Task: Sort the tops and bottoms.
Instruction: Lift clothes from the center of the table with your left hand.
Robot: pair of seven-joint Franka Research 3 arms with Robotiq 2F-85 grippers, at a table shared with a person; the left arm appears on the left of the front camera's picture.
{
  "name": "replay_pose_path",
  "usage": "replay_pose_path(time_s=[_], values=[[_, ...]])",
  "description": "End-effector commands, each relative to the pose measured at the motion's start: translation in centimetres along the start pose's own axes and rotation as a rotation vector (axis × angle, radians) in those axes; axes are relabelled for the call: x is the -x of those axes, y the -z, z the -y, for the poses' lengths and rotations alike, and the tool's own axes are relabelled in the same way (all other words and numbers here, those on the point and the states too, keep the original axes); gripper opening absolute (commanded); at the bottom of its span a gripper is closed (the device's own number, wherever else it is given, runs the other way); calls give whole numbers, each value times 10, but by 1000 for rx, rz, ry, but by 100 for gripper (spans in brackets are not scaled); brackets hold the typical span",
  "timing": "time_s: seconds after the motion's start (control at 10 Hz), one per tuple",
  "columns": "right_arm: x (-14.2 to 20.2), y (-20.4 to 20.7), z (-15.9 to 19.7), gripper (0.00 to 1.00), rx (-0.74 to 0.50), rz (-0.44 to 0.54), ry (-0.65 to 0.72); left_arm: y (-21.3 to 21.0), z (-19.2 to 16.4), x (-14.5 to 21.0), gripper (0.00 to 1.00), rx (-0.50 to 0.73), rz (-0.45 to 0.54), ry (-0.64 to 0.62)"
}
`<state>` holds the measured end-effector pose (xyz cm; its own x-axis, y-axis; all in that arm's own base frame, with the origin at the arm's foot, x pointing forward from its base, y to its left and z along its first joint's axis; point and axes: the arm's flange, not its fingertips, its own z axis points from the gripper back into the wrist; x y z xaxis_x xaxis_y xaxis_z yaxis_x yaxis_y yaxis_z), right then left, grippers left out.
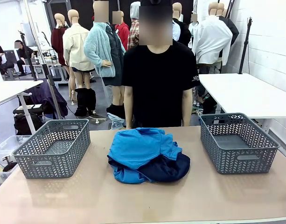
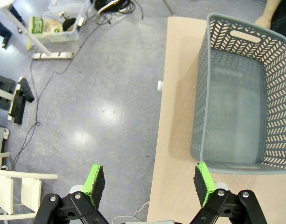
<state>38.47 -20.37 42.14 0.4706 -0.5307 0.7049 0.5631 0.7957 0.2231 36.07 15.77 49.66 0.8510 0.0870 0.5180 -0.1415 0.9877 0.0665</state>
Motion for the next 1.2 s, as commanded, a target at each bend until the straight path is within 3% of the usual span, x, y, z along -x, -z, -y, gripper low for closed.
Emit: replay_pose_path(time_s=[0.0, 0.5, 0.6, 0.9, 1.1], values=[[0, -1, 0, 100, 6, -5, -14, 0, 0, -1, 100, -5, 6, 5], [0, -1, 0, 100, 6, -5, -14, 0, 0, 0, 100, 0, 0, 0], [0, -1, 0, 100, 6, -5, -14, -14, 18, -9, 100, 25, 40, 71], [0, -1, 0, 100, 6, -5, -14, -71, 108, -34, 100, 81, 146, 372], [0, -1, 0, 100, 6, -5, -14, -95, 202, -19, 100, 94, 197, 686]])
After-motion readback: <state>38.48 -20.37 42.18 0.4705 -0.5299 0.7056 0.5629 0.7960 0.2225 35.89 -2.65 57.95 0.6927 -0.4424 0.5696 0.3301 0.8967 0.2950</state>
